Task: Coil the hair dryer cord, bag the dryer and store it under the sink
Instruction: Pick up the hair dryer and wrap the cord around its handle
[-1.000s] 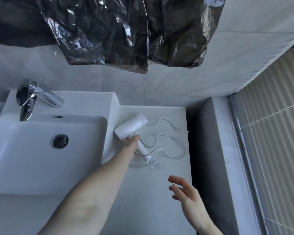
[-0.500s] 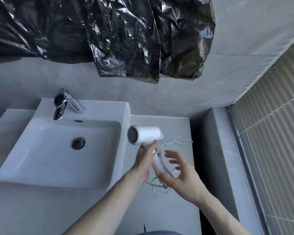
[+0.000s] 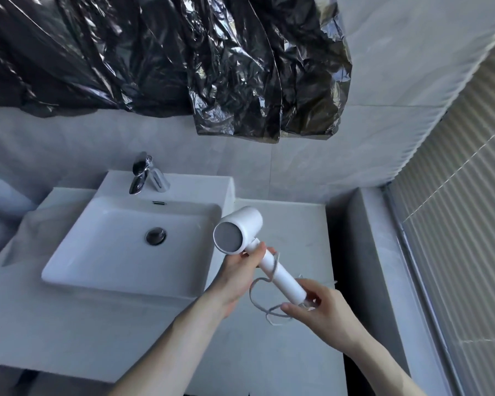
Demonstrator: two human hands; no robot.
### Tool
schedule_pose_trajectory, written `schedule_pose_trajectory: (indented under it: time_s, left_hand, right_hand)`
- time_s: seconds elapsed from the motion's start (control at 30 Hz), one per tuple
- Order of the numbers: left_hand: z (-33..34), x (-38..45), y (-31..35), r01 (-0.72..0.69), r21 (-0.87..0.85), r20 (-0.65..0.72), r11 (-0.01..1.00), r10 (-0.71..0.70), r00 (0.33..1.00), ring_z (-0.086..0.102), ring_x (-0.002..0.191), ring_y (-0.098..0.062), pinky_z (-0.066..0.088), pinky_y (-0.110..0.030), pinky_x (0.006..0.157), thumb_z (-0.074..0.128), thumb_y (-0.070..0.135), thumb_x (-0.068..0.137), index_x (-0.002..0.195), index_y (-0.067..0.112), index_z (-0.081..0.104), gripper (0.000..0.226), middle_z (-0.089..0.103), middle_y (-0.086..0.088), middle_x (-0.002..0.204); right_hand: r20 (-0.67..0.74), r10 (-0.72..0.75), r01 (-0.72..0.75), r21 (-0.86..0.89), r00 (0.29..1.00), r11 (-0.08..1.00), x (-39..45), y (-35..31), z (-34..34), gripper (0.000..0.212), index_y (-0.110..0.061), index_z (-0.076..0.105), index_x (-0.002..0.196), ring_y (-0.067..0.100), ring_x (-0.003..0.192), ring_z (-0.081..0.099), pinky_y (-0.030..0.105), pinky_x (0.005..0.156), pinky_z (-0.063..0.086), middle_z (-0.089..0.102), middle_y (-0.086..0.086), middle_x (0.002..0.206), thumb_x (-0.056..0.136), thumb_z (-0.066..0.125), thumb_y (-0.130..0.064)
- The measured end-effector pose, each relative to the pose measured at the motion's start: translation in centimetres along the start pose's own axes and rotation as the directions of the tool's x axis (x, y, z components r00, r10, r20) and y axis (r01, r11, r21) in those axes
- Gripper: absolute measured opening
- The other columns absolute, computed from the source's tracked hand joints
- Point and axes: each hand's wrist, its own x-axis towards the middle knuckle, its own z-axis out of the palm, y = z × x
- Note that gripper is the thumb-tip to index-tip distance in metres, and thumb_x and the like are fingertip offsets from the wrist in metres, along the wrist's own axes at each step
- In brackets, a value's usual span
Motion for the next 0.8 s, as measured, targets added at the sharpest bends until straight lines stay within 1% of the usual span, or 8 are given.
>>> schedule_pose_trajectory:
  time_s: [0.13,0.23,0.4,0.47,0.53,0.63,0.73,0.8]
  left_hand:
    - [-0.5,-1.3,-0.2,-0.090,-0.070,-0.067,0.993,0.085,0.994,0.064,0.118,0.001,0.041,-0.022,0.087,0.058,0.036,0.107,0.126,0.026,0.066,0.024,0.081,0.017,0.119]
    - [-1.4,-1.7,0.5,-0.161,-0.193,-0.102,0.968,0.143,0.984,0.067,0.115,-0.015,0.046,-0.036,0.095,0.054,0.034,0.109,0.120,0.030,0.068,0.019,0.081,0.010,0.122]
    - [-4.5,-2.4,2.6,-0.255,-0.360,-0.115,0.897,0.228,0.967,0.071,0.115,-0.021,0.057,-0.041,0.093,0.056,0.033,0.108,0.122,0.019,0.067,0.023,0.081,0.000,0.114]
    - [-5.9,-3.1,3.4,-0.283,-0.359,-0.077,0.889,0.274,0.959,0.070,0.119,-0.022,0.058,-0.036,0.090,0.056,0.033,0.108,0.125,0.016,0.067,0.027,0.082,0.004,0.113]
    - [-7.1,-4.0,4.2,-0.327,-0.341,-0.045,0.881,0.333,0.942,0.070,0.125,-0.021,0.062,-0.028,0.084,0.057,0.030,0.107,0.131,0.013,0.065,0.031,0.082,0.004,0.118]
    - [-8.6,-5.6,5.1,-0.394,-0.329,-0.011,0.858,0.414,0.910,0.069,0.129,-0.022,0.065,-0.029,0.080,0.059,0.018,0.106,0.139,0.005,0.059,0.035,0.081,0.001,0.122]
    - [-9.6,-6.9,5.4,-0.435,-0.310,-0.005,0.845,0.456,0.890,0.071,0.126,-0.024,0.066,-0.038,0.090,0.062,0.010,0.104,0.135,0.007,0.060,0.031,0.081,0.001,0.123]
    - [-10.2,-7.5,5.3,-0.449,-0.312,-0.014,0.837,0.469,0.883,0.072,0.124,-0.023,0.065,-0.040,0.095,0.064,0.008,0.103,0.125,0.013,0.065,0.023,0.080,0.001,0.123]
  right_hand:
    - [-0.053,0.018,-0.019,-0.023,0.998,1.000,-1.2,1.9,0.4,0.035,-0.042,0.074,0.098,0.005,0.081,0.063,0.015,0.069,0.046,0.071,-0.015,0.090,0.070,0.094,-0.045]
    - [-0.275,0.069,-0.090,-0.064,0.959,0.994,-1.3,4.1,0.2,0.027,-0.043,0.073,0.093,0.006,0.059,0.046,0.017,0.056,0.038,0.049,-0.010,0.065,0.082,0.088,-0.024]
    - [-0.443,0.336,-0.400,-0.056,0.831,0.915,-2.3,6.3,-0.6,0.019,-0.033,0.072,0.094,0.019,0.067,0.064,0.040,0.067,0.057,0.070,0.001,0.071,0.087,0.073,-0.015]
    - [-0.379,0.437,-0.503,-0.095,0.816,0.859,-3.0,6.9,-0.2,0.037,-0.026,0.069,0.115,0.021,0.086,0.068,0.041,0.073,0.056,0.073,-0.001,0.092,0.080,0.074,-0.014]
    - [-0.315,0.481,-0.535,-0.113,0.818,0.837,-3.7,6.2,0.6,0.081,-0.021,0.050,0.145,0.025,0.111,0.063,0.037,0.079,0.054,0.065,0.005,0.129,0.069,0.079,-0.017]
    - [-0.371,0.311,-0.323,0.032,0.875,0.946,-4.7,0.4,3.4,0.108,-0.023,0.029,0.163,0.021,0.136,0.053,0.030,0.100,0.049,0.045,0.001,0.159,0.073,0.087,-0.014]
    - [-0.413,0.026,0.031,0.132,0.910,0.991,-5.6,-7.8,7.5,0.097,-0.034,0.037,0.158,-0.004,0.139,0.050,0.023,0.114,0.036,0.051,-0.023,0.153,0.079,0.090,-0.015]
    - [-0.356,-0.040,0.142,0.265,0.934,0.954,-5.6,-11.7,10.6,0.093,-0.041,0.042,0.151,-0.010,0.134,0.054,0.022,0.114,0.039,0.055,-0.027,0.148,0.076,0.093,-0.025]
